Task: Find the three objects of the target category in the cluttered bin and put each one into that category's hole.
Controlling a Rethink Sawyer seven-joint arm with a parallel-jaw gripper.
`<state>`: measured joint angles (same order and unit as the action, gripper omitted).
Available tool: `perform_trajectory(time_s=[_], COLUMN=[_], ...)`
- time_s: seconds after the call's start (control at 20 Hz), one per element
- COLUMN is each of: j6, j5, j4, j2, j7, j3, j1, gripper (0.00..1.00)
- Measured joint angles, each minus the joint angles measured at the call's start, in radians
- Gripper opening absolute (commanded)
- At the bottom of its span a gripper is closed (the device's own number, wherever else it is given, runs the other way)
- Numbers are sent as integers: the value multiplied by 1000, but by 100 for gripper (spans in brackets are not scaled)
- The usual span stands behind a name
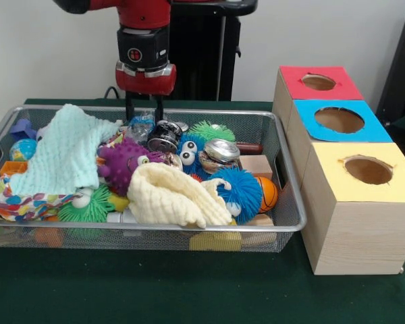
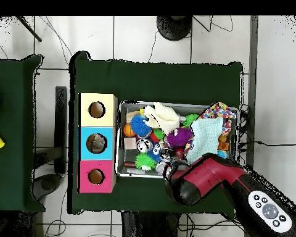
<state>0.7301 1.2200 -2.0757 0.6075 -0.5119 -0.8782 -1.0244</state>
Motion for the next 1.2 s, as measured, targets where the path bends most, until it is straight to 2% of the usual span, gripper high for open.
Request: perform_trajectory(time_s=[0.2, 0.25, 0.85, 1.05, 1.2], j6=[0, 0, -1, 1, 11], j5=[1, 1, -4, -36, -93], j4=[1, 1, 4, -1, -9], j2=[-9, -9, -14, 9, 47], j7=[0, 0, -1, -1, -1], j3=[6, 10, 9, 4, -9], j1=[0, 0, -24, -26, -26], gripper=[100, 0, 0, 0, 0])
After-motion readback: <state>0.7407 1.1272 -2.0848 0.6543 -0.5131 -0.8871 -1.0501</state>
